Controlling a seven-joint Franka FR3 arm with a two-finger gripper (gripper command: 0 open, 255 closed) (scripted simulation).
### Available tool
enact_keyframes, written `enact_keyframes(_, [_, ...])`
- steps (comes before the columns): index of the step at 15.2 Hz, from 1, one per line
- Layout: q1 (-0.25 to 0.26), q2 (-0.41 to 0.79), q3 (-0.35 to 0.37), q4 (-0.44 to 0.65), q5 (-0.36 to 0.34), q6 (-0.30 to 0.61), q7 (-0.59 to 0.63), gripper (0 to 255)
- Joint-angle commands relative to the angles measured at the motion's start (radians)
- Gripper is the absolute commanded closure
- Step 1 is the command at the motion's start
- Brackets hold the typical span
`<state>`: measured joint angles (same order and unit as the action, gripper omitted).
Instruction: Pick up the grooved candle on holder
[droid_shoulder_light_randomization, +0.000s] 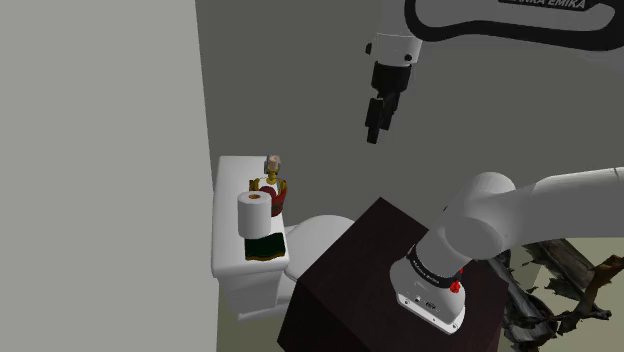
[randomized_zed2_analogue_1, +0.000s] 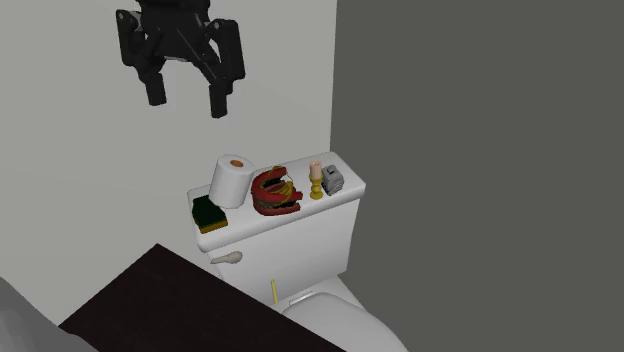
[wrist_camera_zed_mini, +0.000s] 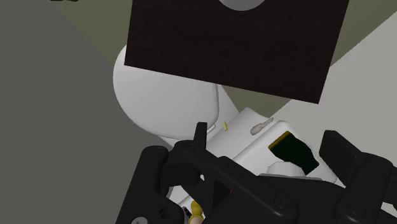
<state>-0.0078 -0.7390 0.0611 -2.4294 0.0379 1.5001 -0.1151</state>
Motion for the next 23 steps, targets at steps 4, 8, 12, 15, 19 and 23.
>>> enact_keyframes(4, [-0.001,0.071,-0.004,-0.03,-0.014,0.116,-0.027,0])
enact_keyframes(8, [-0.002,0.185,-0.009,-0.048,-0.032,0.268,-0.058,0])
enact_keyframes(12, [-0.005,0.316,-0.012,-0.042,-0.049,0.413,-0.085,0])
enact_keyframes(15, [-0.007,0.423,-0.013,-0.021,-0.063,0.514,-0.103,0])
enact_keyframes(19, [-0.009,0.572,-0.014,0.028,-0.083,0.635,-0.123,0])
enact_keyframes(23, [-0.011,0.725,-0.014,0.099,-0.105,0.737,-0.138,0])
